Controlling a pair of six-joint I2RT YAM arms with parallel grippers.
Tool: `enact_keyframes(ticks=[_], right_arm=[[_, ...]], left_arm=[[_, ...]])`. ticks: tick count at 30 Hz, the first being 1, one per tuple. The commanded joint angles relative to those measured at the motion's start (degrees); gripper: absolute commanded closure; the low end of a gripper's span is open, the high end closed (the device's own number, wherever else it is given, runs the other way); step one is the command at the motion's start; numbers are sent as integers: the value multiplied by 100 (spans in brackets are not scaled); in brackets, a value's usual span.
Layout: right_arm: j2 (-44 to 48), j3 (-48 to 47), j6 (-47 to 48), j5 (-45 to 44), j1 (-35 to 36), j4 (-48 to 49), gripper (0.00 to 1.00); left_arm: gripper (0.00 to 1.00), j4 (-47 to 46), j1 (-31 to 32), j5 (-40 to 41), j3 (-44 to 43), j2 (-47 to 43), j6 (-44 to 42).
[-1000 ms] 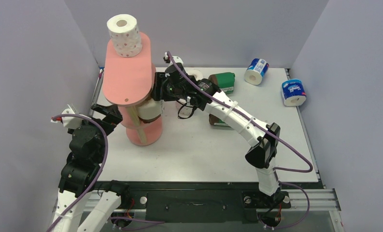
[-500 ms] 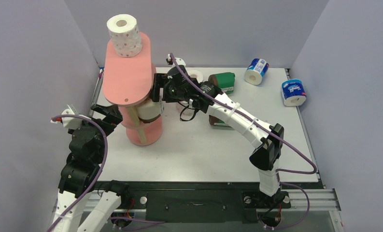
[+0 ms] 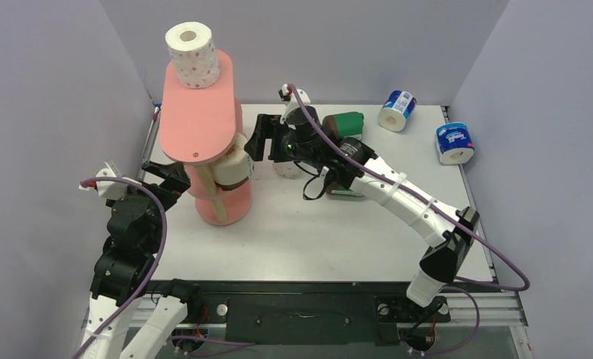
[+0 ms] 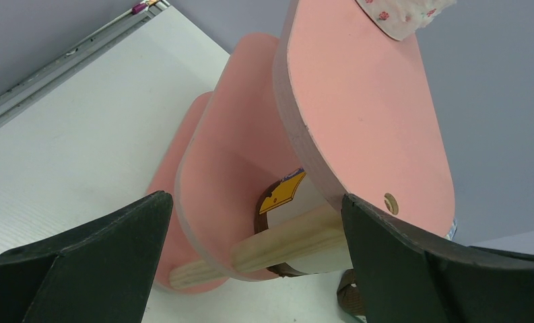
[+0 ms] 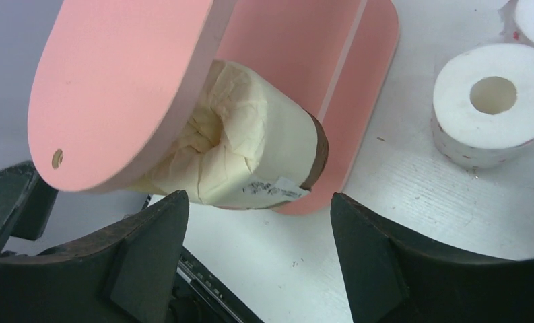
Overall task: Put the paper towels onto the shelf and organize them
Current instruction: Place the paper towel on the shelf.
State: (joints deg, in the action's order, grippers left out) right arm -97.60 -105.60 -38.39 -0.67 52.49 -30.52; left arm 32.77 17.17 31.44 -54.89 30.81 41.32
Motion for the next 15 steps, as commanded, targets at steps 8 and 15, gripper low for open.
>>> enact_keyframes(ticks=[8, 15], right_arm=[[2135, 3240, 1218, -696, 84, 2882, 29], [2370, 4430, 1761, 398, -46, 4355, 20]], left_arm=[[4, -119, 124, 192, -262, -124, -583], [4, -246, 268, -233, -181, -177, -1043]])
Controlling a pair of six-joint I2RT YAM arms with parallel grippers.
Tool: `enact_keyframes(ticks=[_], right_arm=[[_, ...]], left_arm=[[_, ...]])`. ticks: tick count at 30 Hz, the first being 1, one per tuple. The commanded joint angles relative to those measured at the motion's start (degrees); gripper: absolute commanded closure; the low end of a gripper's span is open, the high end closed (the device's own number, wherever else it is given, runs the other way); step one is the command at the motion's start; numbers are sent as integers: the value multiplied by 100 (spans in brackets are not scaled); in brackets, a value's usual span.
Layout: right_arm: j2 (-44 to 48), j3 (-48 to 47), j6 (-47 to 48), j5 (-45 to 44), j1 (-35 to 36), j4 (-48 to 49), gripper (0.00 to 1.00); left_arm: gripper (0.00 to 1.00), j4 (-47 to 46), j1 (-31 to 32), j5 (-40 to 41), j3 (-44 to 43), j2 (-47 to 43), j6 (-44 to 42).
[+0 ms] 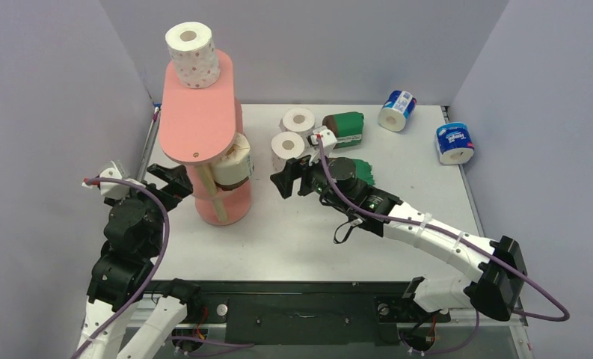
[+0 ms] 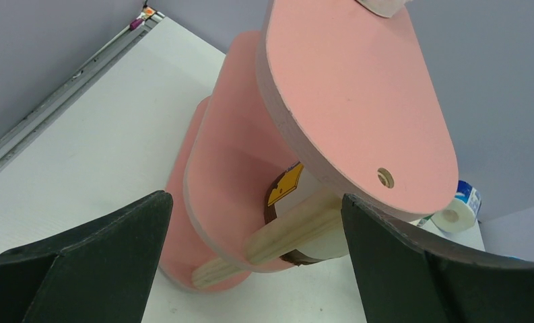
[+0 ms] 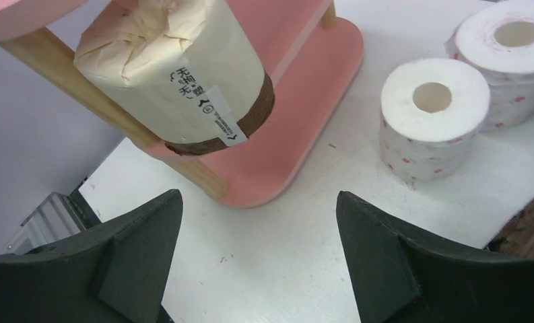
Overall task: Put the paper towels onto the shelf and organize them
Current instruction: Place the paper towel on the shelf.
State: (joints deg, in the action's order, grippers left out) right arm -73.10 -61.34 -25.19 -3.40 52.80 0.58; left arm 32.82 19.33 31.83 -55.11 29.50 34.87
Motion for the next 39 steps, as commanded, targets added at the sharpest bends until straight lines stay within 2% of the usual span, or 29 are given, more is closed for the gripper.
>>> enact_keyframes(ticks=[1, 6, 21, 35, 39], right_arm=[[-138, -16, 447, 756, -88, 1292, 18], [-583, -76, 444, 1107, -24, 1853, 16], [-1781, -997, 707, 1150, 142, 2044, 14], [-2412, -1615, 653, 1003, 197, 2042, 13], [-2541, -1702, 605, 865, 198, 2063, 13]], left_arm=[[4, -250, 52, -309, -156, -47, -409], [4, -229, 60, -548, -196, -76, -438], [4, -417, 53, -841, -4, -384, -292], [4, -111, 53, -617, -39, -537, -287], [4, 249, 62, -276, -98, -606, -243]])
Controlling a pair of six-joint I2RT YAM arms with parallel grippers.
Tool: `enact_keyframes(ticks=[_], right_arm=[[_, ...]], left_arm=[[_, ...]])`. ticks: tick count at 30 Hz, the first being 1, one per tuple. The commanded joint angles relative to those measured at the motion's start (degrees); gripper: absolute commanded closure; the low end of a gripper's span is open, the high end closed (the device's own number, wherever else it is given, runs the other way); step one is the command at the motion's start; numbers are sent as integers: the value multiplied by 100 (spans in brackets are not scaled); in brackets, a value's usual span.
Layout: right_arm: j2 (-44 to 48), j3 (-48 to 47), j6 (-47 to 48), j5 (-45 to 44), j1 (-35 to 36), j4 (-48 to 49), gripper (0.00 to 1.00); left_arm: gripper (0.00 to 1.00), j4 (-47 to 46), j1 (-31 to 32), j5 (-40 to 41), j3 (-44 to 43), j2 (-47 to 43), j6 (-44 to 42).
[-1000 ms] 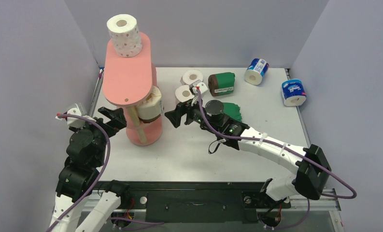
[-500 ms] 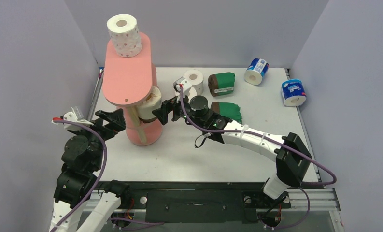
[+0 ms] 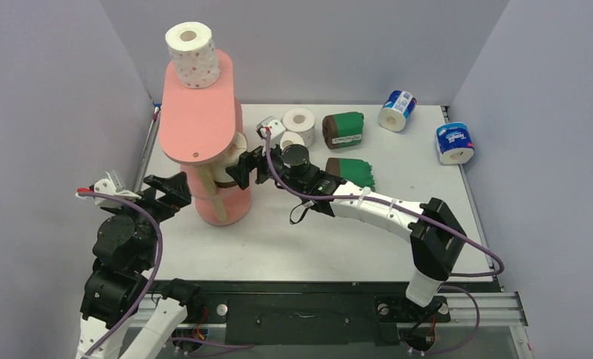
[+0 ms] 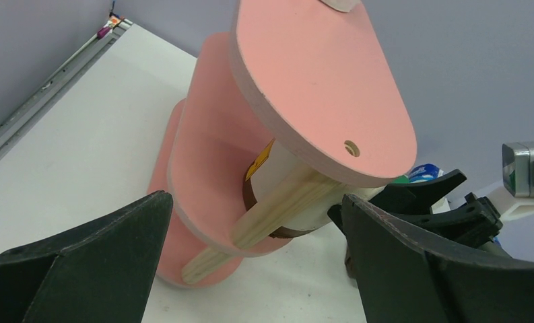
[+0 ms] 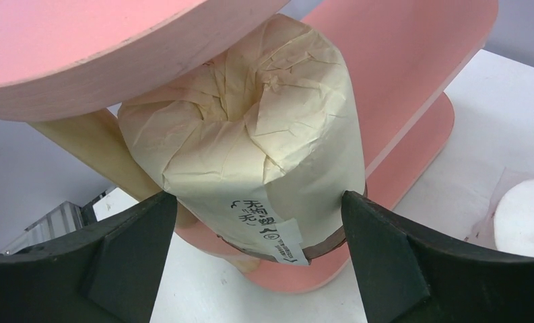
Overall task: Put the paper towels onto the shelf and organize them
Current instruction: Place the paper towel on the shelf.
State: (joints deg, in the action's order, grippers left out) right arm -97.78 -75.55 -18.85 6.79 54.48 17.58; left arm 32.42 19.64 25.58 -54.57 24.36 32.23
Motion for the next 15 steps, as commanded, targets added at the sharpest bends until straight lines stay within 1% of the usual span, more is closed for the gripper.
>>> enact_keyframes(ticks=[1, 6, 8, 11, 15], right_arm=[[-125, -319, -39, -165, 22, 380, 13], [-307, -424, -168, -241, -19, 547, 13], [-433, -463, -272, -190, -55, 658, 13], [-566, -558, -480, -78, -118, 831, 13], [-800, -704, -732, 7, -218, 1026, 13]], left_arm=[[4, 351, 31, 416, -156, -119, 65], [4, 1048, 36, 1135, -110, -249, 548], [4, 1216, 32, 1289, -8, -359, 764], [4, 1248, 34, 1298, 277, -594, 1042], [4, 1095, 31, 1060, 689, -829, 1277]])
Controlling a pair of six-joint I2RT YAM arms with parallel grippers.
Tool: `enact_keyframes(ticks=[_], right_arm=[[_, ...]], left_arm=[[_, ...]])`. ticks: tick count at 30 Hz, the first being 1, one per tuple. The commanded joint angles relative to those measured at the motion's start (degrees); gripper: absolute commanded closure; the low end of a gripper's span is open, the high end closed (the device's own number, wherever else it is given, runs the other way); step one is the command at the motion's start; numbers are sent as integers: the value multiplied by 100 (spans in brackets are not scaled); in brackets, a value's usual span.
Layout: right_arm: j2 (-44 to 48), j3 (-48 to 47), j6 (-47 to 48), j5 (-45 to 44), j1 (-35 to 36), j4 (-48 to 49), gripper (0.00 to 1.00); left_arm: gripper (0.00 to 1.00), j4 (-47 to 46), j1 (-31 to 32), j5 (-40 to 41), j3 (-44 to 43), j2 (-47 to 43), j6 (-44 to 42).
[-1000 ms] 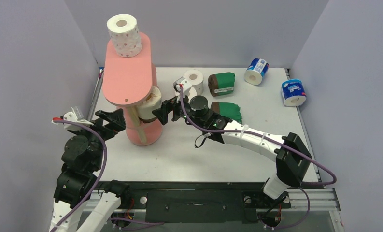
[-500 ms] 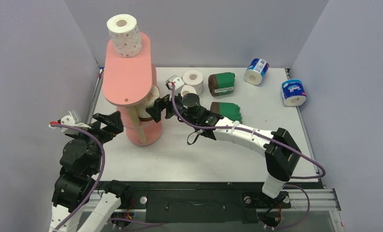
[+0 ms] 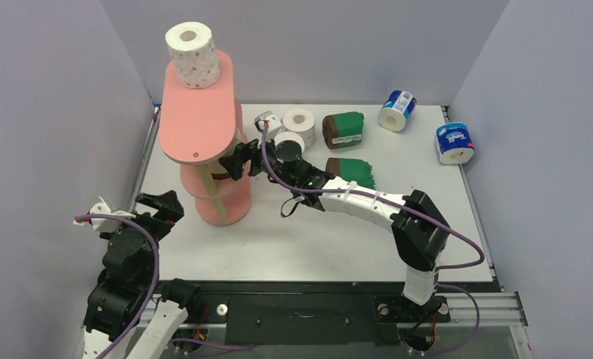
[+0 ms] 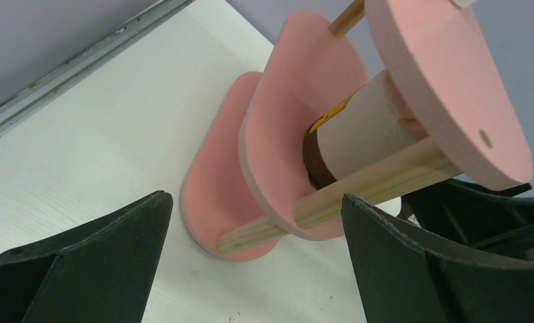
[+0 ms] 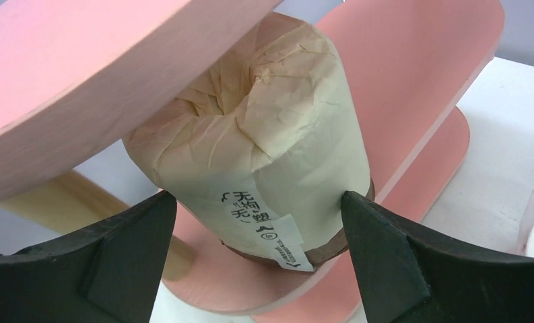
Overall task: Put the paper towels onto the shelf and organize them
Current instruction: Place the paper towel on the shelf.
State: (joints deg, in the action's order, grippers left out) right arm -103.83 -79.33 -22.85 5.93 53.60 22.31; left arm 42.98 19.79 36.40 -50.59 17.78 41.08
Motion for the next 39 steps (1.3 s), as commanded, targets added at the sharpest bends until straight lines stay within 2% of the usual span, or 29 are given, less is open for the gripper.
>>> enact_keyframes(ticks=[1, 15, 22, 39], right_arm=[[-257, -359, -368, 101, -159, 623, 13], [-855, -654, -573, -28, -325, 1422, 14], [-1140, -644, -291, -270, -331, 1920, 16], [-1883, -1530, -50, -450, -522, 1690, 17]], left_arm=[[4, -19, 16, -88, 391, -240, 458], [4, -128, 16, -178, 873, -596, 716], [4, -177, 18, -195, 1033, -656, 773], [4, -261, 16, -216, 1270, -678, 806]])
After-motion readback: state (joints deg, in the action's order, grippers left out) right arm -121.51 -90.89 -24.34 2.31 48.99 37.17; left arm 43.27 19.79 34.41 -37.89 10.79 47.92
